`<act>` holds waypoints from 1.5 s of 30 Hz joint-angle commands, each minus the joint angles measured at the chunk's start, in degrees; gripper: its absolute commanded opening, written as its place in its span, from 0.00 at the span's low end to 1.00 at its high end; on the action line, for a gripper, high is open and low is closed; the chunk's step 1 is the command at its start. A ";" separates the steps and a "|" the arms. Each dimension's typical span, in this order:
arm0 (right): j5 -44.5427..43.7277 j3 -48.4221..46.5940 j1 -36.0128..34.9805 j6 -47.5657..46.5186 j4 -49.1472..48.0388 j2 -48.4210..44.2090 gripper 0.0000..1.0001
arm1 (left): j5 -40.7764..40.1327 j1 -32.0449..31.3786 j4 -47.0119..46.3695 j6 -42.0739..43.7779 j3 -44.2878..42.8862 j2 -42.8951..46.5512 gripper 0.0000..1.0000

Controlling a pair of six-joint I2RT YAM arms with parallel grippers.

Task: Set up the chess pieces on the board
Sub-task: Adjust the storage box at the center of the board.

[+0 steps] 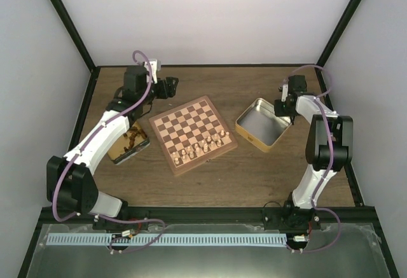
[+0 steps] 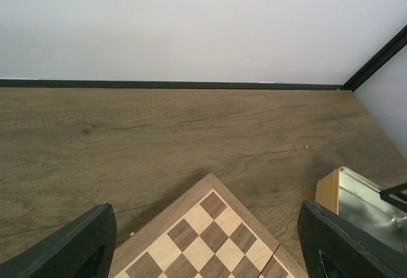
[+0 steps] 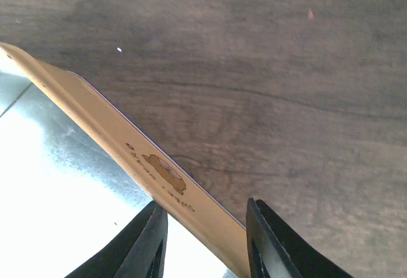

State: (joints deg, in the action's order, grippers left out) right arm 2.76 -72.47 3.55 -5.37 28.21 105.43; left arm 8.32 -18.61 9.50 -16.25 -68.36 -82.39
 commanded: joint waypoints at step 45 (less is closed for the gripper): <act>-7.03 14.17 0.31 40.97 12.11 -25.29 0.52 | 0.01 0.42 -3.23 -2.86 2.98 1.31 0.80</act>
State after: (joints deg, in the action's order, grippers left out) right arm -6.61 -55.90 3.55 39.13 42.92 82.08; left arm 9.63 -18.50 8.51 -18.48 -67.31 -83.07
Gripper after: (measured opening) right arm 0.499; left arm 0.794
